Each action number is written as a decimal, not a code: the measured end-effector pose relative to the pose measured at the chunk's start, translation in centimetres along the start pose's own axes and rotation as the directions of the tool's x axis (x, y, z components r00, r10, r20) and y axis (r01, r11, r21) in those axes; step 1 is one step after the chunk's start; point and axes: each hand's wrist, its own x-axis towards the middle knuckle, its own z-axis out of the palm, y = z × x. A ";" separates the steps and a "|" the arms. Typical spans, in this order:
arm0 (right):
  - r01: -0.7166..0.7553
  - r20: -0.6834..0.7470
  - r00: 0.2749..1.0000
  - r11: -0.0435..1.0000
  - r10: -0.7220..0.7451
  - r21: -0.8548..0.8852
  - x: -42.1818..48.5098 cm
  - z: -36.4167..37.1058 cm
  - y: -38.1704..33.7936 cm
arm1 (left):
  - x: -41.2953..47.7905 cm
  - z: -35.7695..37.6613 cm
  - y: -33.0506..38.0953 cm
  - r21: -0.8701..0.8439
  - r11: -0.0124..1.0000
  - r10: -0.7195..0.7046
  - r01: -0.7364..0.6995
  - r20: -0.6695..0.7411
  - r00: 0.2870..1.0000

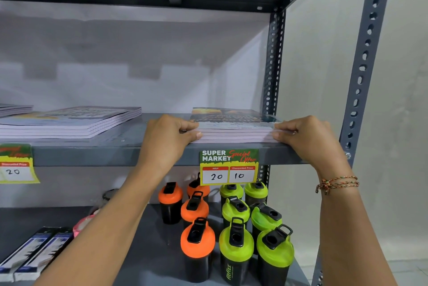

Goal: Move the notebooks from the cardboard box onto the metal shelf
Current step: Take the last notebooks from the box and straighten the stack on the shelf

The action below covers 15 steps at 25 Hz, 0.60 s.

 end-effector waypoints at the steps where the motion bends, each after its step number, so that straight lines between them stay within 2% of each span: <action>1: 0.001 0.002 1.000 1.000 -0.001 -0.001 0.0 0.0 0.0 | -0.1 0.0 0.0 -0.006 1.000 0.002 -0.002 -0.008 1.000; 11: -0.033 -0.055 0.998 0.999 0.035 0.043 -0.2 0.2 0.0 | 0.4 -0.2 0.0 0.000 1.000 0.018 -0.018 0.038 0.999; 15: -0.023 -0.038 0.999 1.000 0.023 -0.013 -0.1 0.3 0.0 | 0.1 0.2 0.0 0.023 1.000 0.014 -0.015 0.027 1.000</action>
